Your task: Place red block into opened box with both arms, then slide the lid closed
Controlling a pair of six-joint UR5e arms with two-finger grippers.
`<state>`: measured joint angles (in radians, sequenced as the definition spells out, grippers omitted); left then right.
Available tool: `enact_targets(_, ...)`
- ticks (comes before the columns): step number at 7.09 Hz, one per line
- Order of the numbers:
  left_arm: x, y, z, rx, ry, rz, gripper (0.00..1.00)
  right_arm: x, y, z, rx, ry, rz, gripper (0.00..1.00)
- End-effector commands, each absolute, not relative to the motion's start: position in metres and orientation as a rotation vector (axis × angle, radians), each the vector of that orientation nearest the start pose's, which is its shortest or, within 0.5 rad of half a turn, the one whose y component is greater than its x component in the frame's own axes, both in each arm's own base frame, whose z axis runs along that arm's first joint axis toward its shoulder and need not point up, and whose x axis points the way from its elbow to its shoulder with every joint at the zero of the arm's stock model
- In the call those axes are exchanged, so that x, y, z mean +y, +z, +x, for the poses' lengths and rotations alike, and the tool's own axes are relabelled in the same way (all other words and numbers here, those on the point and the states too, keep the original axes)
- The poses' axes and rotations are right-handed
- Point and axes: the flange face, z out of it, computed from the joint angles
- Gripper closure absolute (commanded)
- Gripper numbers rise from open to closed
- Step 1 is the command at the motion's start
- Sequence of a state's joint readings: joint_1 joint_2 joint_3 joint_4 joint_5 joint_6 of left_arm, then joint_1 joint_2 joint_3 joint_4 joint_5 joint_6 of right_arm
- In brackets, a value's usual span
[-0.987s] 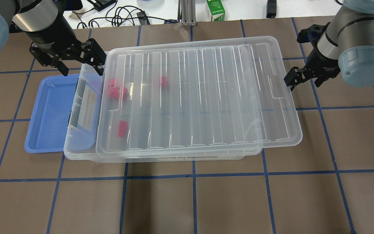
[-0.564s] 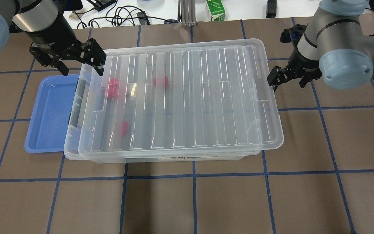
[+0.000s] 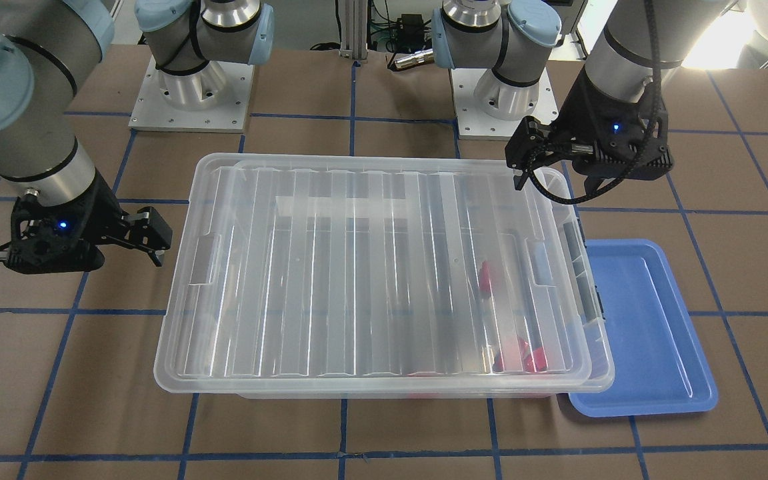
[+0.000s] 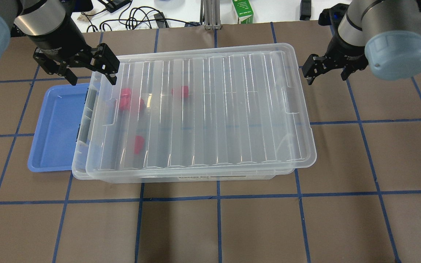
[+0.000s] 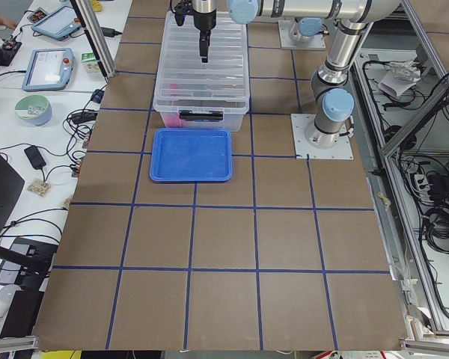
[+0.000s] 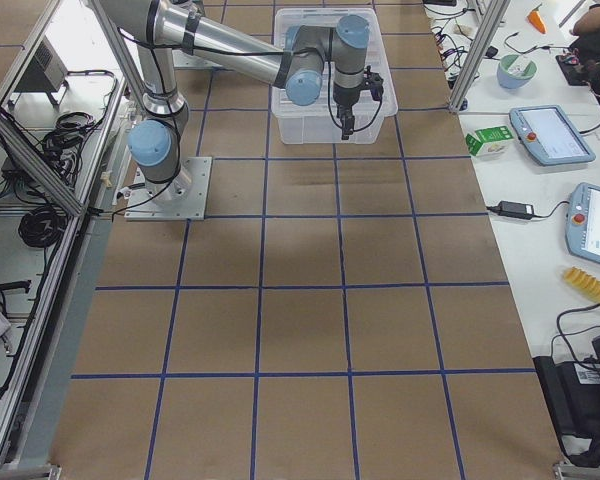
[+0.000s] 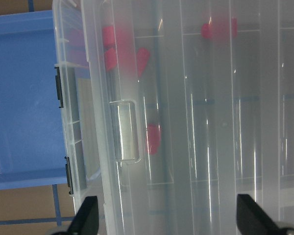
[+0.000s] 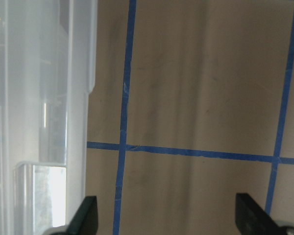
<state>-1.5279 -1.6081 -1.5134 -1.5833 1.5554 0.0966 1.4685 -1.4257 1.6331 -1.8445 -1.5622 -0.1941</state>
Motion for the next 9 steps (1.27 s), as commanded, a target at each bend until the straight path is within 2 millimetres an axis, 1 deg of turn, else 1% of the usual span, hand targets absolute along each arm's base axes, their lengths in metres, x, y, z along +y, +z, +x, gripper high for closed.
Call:
enact_targets(1, -0.51, 0.504, -0.113, 3.153, -0.018, 0.085, 0.0, -0.535, 0.501, 0.108, 3.13, -0.119, -0.083, 0.0)
enact_targets(2, -0.505, 0.511, -0.113, 3.154, -0.042, 0.085, 0.0, -0.524, 0.51, 0.136, 3.134, -0.135, -0.03, 0.0)
enact_targets(3, -0.502, 0.512, -0.113, 3.152, -0.043, 0.092, 0.0, -0.514, 0.51, 0.168, 3.131, -0.129, -0.036, 0.0)
enact_targets(4, -0.502, 0.512, -0.113, 3.152, -0.043, 0.092, 0.0, -0.51, 0.51, 0.173, 3.131, -0.127, -0.062, 0.0)
enact_targets(5, -0.502, 0.514, -0.113, 3.152, -0.047, 0.092, 0.0, -0.51, 0.507, 0.173, 3.131, -0.122, -0.065, 0.0)
enact_targets(7, -0.504, 0.509, -0.113, 3.154, -0.036, 0.092, 0.0, -0.509, 0.509, 0.173, 3.128, -0.129, -0.065, 0.0)
enact_targets(8, -0.503, 0.511, -0.113, 3.152, -0.038, 0.092, 0.0, -0.509, 0.509, 0.173, 3.128, -0.129, -0.065, 0.0)
enact_targets(9, -0.498, 0.507, -0.112, 3.139, 0.038, 0.089, 0.0, -0.509, 0.508, 0.173, 3.129, -0.127, -0.065, 0.0)
